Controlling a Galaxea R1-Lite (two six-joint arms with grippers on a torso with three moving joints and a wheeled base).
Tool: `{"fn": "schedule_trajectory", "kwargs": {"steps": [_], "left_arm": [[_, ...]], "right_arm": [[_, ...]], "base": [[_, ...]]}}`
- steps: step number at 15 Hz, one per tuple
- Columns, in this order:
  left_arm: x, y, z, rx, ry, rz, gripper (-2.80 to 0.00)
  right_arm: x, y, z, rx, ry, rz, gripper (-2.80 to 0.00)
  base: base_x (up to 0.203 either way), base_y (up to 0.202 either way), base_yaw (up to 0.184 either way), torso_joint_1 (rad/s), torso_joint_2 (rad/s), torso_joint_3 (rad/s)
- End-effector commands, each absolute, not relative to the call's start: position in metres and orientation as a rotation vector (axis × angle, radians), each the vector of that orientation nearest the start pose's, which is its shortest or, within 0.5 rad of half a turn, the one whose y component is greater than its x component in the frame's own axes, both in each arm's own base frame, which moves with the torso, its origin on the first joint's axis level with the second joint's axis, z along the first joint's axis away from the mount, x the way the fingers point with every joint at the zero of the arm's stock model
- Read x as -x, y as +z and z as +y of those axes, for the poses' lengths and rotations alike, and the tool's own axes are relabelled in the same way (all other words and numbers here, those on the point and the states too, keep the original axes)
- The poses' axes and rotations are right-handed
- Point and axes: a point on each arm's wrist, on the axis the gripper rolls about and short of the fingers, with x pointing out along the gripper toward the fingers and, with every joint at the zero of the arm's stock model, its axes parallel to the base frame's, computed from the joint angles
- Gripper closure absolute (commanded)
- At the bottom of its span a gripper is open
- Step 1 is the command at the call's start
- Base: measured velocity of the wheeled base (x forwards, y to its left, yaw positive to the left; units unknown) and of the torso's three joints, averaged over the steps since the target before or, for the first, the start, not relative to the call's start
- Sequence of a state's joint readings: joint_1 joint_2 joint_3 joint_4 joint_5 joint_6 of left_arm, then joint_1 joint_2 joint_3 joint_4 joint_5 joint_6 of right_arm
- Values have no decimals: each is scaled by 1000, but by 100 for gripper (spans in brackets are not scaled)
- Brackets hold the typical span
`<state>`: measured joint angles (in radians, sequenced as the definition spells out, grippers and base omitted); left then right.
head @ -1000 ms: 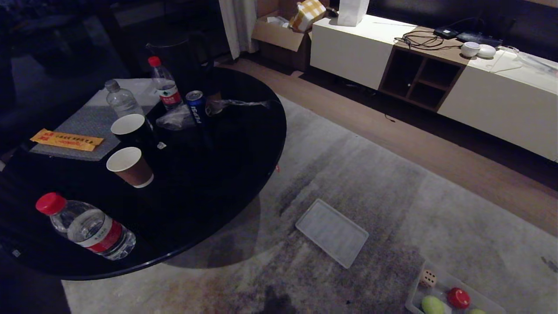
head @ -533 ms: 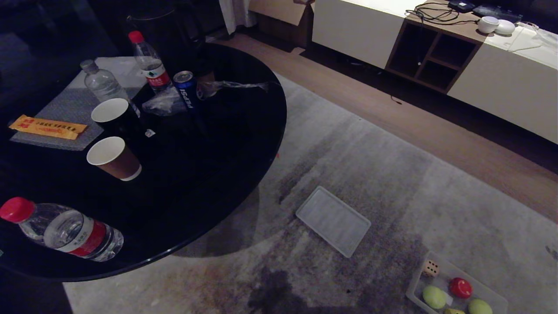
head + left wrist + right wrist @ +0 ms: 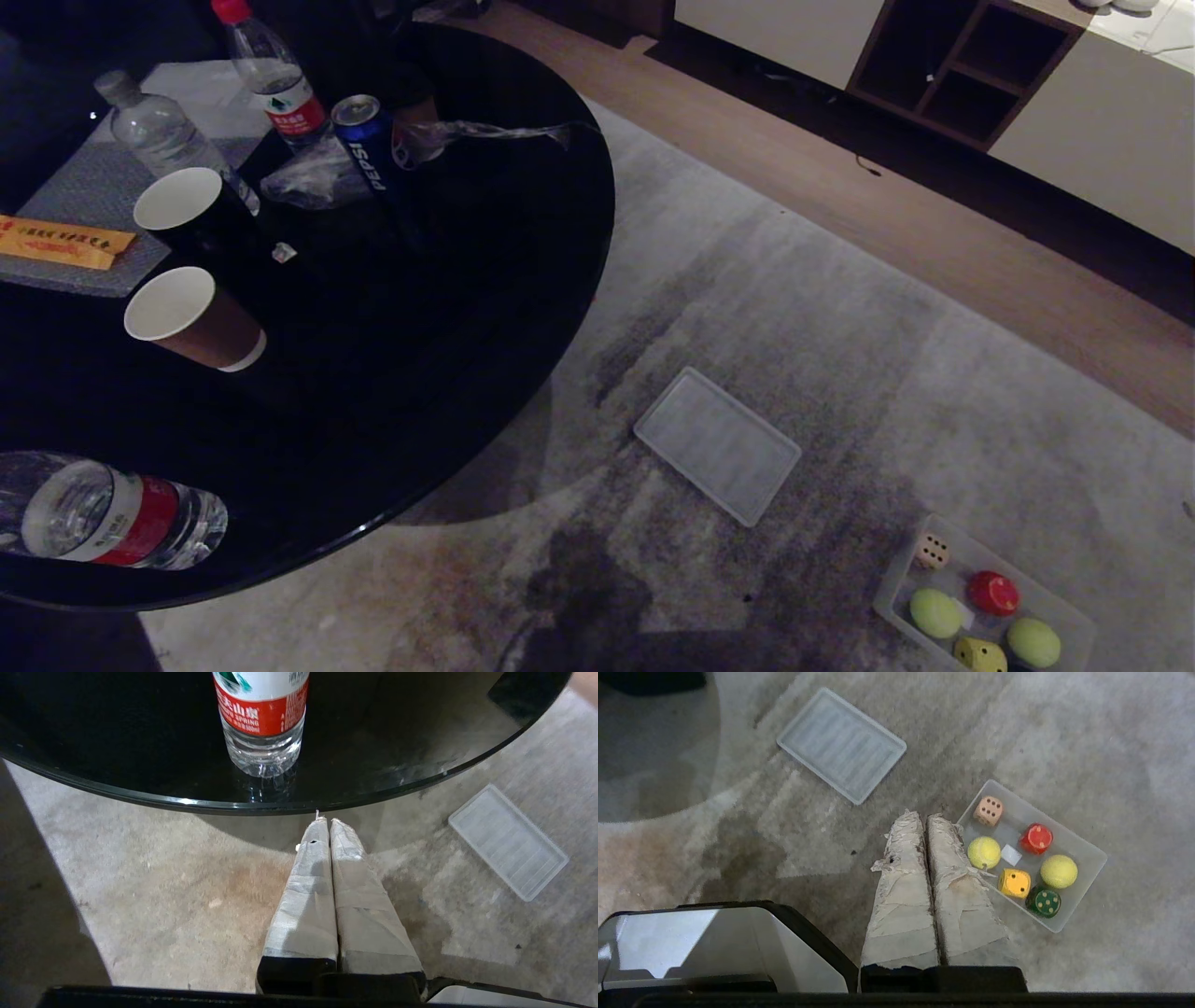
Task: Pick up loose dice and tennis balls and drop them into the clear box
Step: Close the lid
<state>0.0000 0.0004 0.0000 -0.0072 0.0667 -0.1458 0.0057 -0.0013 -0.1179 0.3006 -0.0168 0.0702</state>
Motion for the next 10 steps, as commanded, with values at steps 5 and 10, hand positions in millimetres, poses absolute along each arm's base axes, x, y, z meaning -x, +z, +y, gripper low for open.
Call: {"fn": "schedule_trajectory", "kwargs": {"steps": [5, 10], "left_arm": [[23, 76, 2, 147, 67, -10, 0], [23, 76, 2, 147, 67, -10, 0]], "right_arm": [[35, 77, -1, -68, -17, 184, 0], [35, 77, -1, -68, -17, 184, 0]], "base": [[0, 0, 0, 3, 4, -196], [0, 0, 0, 2, 3, -198]]}}
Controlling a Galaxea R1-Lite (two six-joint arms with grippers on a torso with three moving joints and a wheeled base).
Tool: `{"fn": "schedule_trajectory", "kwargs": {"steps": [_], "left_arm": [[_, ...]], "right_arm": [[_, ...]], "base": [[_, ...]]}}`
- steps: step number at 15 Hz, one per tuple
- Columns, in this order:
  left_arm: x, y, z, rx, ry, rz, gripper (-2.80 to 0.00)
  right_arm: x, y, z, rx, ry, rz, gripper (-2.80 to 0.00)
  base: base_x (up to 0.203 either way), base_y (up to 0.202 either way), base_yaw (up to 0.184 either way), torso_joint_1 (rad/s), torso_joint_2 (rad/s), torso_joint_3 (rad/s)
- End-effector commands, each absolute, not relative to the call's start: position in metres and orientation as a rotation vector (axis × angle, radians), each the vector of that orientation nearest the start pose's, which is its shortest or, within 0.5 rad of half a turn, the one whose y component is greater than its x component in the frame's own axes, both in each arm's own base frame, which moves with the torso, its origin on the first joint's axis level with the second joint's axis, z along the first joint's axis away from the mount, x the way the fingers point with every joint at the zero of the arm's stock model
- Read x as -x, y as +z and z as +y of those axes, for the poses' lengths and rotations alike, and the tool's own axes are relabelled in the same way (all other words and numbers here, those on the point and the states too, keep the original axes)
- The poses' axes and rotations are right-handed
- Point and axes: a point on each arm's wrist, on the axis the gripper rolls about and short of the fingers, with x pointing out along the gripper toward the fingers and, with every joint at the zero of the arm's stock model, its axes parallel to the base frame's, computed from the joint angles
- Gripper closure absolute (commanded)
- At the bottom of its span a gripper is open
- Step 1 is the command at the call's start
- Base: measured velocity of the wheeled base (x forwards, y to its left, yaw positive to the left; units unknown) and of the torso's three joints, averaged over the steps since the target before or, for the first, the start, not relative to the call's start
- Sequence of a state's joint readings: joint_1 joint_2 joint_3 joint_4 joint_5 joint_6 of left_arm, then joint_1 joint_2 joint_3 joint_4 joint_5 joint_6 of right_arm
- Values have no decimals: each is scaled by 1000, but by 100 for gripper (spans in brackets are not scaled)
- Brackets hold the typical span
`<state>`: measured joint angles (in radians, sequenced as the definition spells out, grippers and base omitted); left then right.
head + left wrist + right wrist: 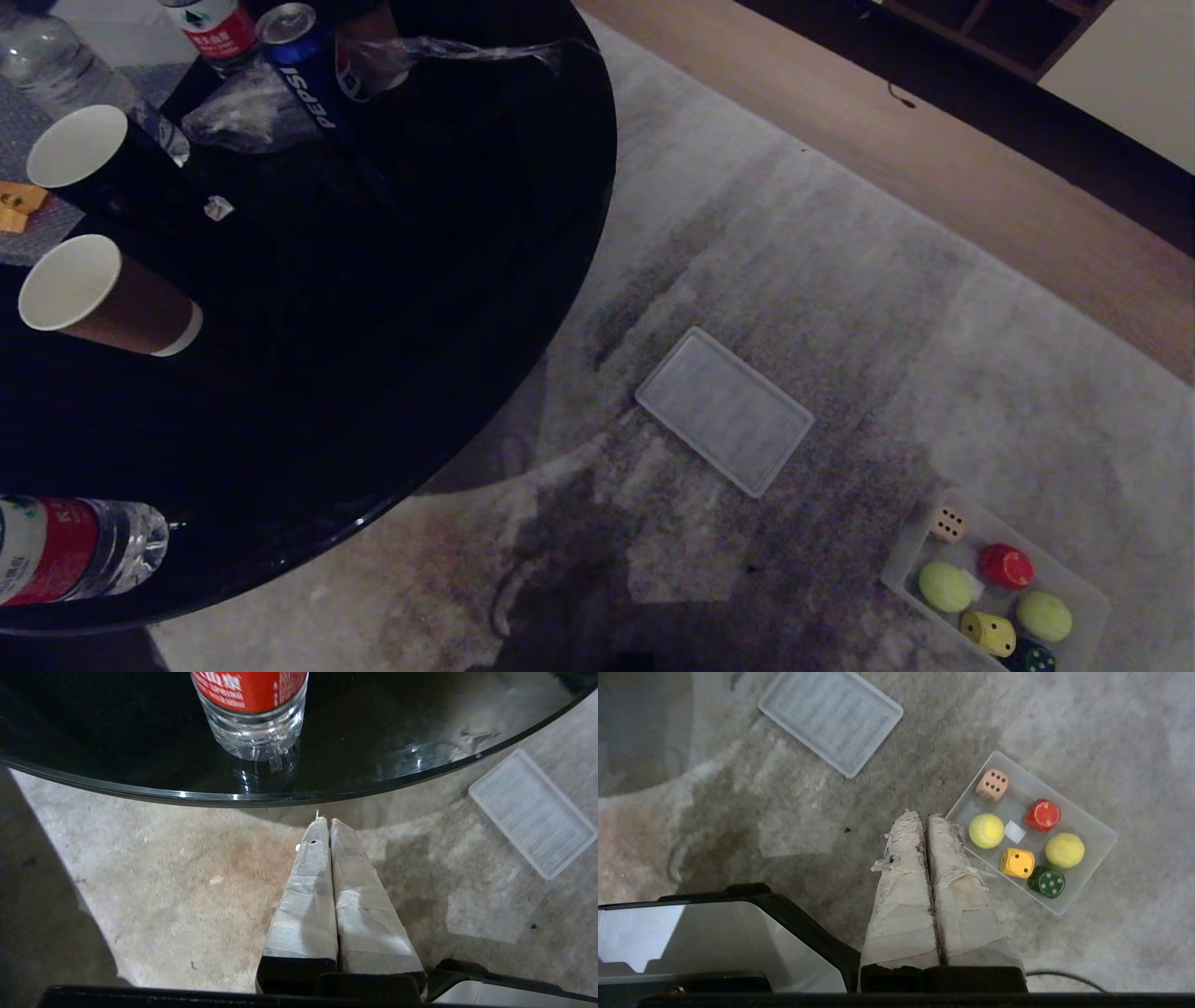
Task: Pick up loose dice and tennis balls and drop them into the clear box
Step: Close the lid
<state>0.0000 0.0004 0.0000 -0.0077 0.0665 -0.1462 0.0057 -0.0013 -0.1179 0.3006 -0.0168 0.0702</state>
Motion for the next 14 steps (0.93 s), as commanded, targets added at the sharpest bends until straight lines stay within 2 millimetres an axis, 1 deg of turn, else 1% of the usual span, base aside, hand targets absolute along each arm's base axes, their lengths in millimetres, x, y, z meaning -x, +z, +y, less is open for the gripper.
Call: {"fn": "schedule_trajectory", "kwargs": {"steps": [1, 14], "left_arm": [[23, 76, 2, 147, 67, -10, 0], [23, 76, 2, 147, 67, -10, 0]], "right_arm": [[35, 77, -1, -68, -17, 184, 0], [35, 77, -1, -70, -17, 184, 0]], "base": [[0, 0, 0, 3, 3, -195], [0, 0, 0, 2, 2, -196]]}}
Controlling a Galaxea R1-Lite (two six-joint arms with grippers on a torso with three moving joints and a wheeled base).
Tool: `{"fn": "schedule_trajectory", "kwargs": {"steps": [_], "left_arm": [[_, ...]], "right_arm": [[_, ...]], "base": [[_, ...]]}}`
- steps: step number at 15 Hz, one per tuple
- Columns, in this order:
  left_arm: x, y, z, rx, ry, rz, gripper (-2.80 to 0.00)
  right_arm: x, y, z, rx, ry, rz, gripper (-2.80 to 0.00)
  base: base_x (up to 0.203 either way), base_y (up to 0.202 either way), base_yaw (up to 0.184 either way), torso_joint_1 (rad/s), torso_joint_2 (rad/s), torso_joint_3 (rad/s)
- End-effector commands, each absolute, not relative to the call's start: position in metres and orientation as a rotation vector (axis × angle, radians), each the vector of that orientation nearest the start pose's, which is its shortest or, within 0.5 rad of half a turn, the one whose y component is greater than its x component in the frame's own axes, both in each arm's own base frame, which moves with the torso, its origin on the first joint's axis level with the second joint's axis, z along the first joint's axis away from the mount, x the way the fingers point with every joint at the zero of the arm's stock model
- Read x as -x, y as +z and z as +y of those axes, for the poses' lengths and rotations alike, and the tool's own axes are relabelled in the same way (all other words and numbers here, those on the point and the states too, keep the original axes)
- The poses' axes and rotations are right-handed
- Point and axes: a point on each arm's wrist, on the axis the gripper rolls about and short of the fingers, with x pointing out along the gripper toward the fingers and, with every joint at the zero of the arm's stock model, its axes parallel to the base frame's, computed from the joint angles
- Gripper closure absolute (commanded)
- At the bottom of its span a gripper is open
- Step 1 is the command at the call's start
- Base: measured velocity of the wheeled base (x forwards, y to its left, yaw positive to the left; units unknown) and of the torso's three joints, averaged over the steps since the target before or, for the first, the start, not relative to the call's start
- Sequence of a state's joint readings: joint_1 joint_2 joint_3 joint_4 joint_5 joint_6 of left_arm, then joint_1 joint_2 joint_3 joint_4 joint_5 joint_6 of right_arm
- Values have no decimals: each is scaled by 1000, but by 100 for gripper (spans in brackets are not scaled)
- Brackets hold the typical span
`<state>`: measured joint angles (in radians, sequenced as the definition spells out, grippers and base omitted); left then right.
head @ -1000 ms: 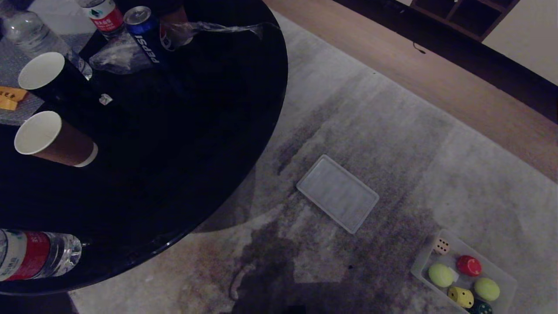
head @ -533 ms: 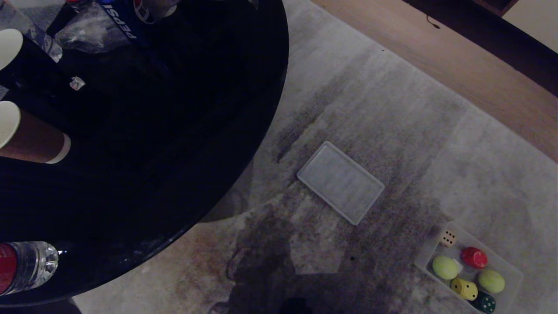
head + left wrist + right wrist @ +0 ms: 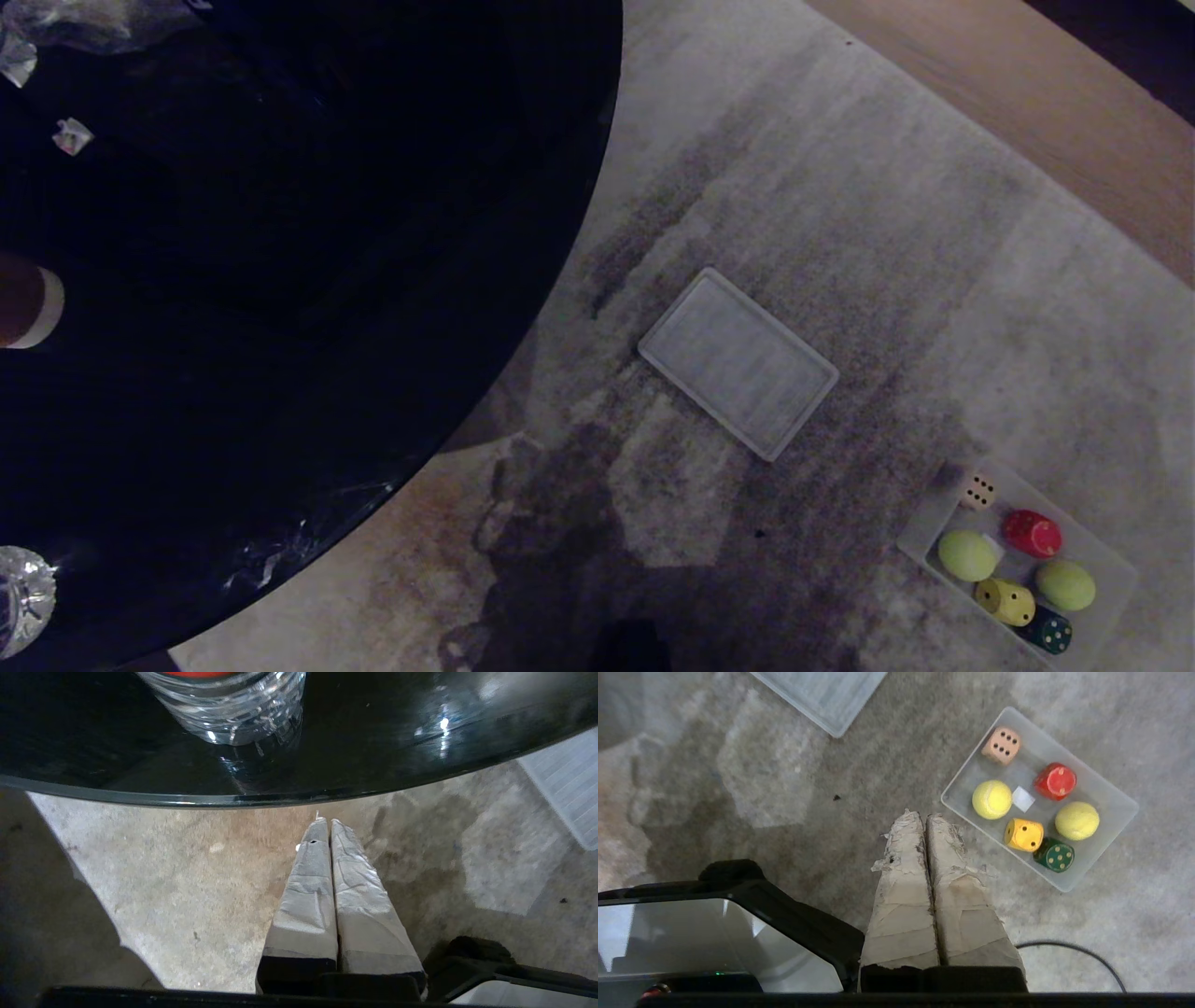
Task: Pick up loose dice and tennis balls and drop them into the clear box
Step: Close the lid
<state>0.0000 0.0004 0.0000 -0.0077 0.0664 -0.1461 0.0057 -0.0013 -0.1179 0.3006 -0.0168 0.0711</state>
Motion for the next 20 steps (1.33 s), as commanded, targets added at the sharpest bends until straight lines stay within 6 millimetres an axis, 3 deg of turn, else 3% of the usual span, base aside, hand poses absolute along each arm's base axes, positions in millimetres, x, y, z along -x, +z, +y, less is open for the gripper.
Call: {"fn": "schedule_trajectory", "kwargs": {"steps": [1, 9, 13, 16, 18, 20], "left_arm": [[23, 76, 2, 147, 67, -10, 0], [23, 76, 2, 147, 67, -10, 0], [23, 76, 2, 147, 67, -10, 0], [23, 76, 2, 147, 67, -10, 0], [23, 76, 2, 147, 67, -10, 0], [23, 76, 2, 147, 67, -10, 0]], "right_arm": [[35, 77, -1, -70, -17, 184, 0], [35, 76, 0, -40, -8, 185, 0], [24, 102, 0, -81, -16, 280, 0], [-21, 136, 0, -143, -37, 447, 0], [-70, 149, 0, -179, -55, 519, 0], [-123, 146, 0, -205, -71, 567, 0]], "base": [[0, 0, 0, 7, 4, -193], [0, 0, 0, 2, 1, -74], [0, 0, 0, 0, 0, 0], [0, 0, 0, 0, 0, 0], [0, 0, 0, 0, 0, 0], [0, 0, 0, 0, 0, 0]]}}
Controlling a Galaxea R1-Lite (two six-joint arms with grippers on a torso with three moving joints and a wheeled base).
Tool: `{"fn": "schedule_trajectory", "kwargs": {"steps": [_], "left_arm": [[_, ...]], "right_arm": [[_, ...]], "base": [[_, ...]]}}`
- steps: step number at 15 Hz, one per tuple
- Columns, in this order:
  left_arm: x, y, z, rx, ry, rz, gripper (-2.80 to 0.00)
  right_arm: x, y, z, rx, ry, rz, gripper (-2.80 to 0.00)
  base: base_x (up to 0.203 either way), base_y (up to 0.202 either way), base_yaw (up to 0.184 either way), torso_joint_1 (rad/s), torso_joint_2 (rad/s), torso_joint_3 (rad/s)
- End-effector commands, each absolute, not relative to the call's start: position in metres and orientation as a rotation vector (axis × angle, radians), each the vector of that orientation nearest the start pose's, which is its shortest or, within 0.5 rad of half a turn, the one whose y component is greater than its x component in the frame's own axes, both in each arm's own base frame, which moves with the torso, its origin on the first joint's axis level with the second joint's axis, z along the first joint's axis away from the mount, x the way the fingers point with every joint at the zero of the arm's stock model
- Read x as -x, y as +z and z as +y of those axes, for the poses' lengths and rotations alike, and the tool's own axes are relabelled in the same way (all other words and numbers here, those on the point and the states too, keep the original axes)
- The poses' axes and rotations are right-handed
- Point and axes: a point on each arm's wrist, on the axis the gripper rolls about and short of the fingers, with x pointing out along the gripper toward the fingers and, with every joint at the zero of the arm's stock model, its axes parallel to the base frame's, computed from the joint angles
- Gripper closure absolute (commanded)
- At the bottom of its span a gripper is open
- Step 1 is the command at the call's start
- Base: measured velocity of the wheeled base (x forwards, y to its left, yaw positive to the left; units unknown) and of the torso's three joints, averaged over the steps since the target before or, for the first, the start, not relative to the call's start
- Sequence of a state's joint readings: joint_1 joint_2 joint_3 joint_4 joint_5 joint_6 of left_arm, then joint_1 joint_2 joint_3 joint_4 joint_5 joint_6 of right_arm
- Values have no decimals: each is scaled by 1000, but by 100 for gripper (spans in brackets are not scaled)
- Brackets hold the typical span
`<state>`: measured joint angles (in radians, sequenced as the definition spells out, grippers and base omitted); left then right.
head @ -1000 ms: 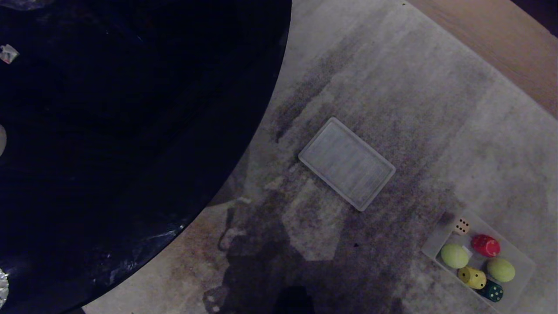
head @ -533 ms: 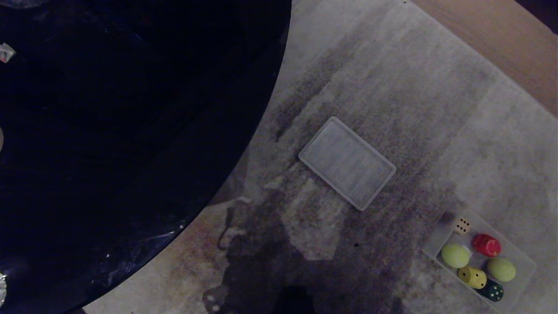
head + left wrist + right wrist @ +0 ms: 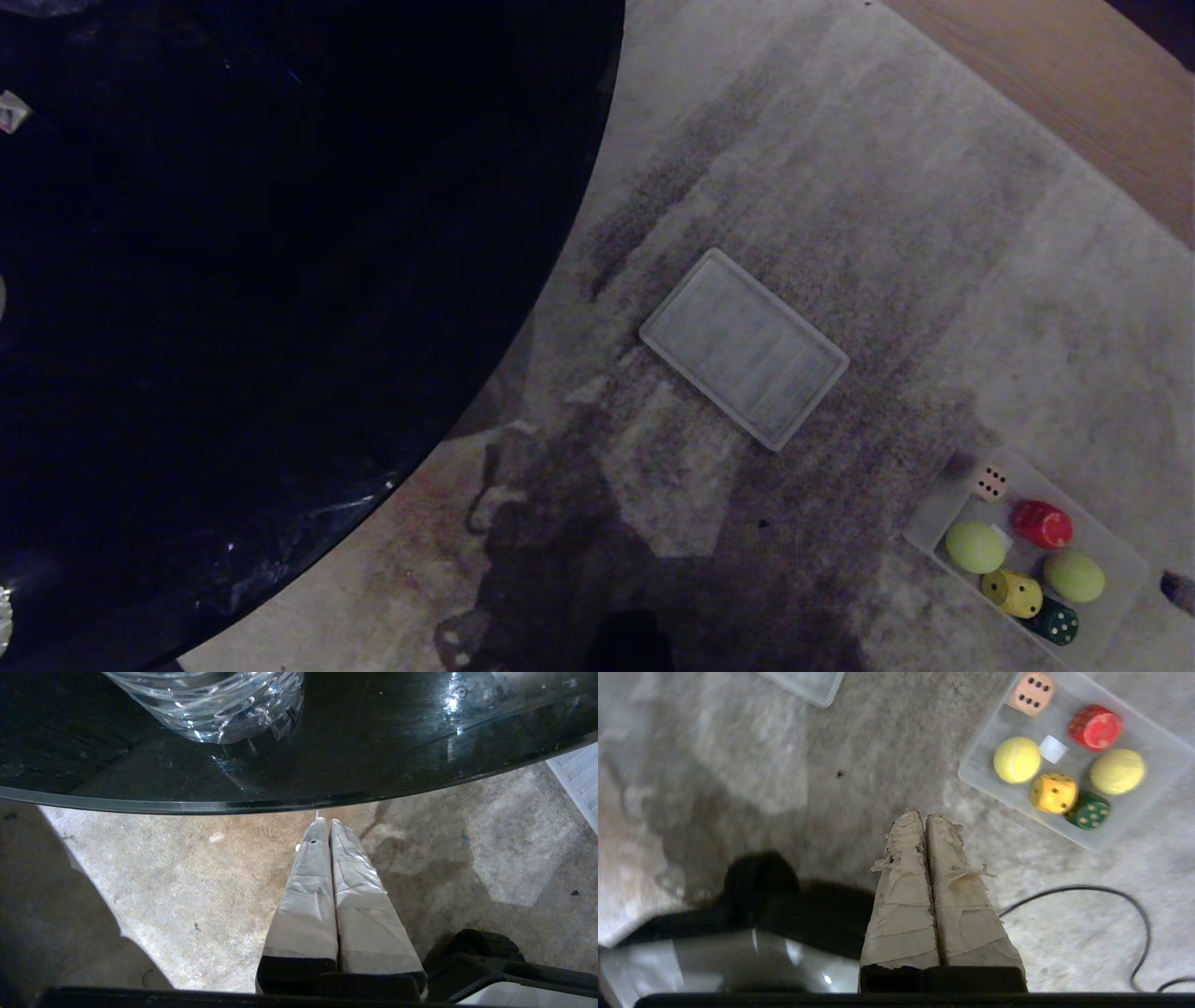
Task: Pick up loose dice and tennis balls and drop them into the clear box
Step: Close the lid
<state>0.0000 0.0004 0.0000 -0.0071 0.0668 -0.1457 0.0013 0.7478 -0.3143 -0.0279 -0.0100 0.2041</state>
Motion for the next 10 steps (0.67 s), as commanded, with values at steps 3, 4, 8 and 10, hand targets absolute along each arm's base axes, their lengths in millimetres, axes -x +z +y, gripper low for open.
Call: {"fn": "schedule_trajectory", "kwargs": {"steps": [3, 4, 8, 10], "left_arm": [[23, 76, 2, 147, 67, -10, 0], [23, 76, 2, 147, 67, -10, 0], [23, 76, 2, 147, 67, -10, 0], [23, 76, 2, 147, 67, -10, 0]], "right_arm": [[-201, 123, 0, -251, -101, 586, 0], [-225, 113, 0, -271, -109, 578, 0], [-321, 81, 15, -399, -97, 484, 0], [-353, 67, 25, -429, -75, 457, -131]], "base": [[0, 0, 0, 0, 0, 0], [0, 0, 0, 0, 0, 0], [0, 0, 0, 0, 0, 0], [0, 0, 0, 0, 0, 0]]}}
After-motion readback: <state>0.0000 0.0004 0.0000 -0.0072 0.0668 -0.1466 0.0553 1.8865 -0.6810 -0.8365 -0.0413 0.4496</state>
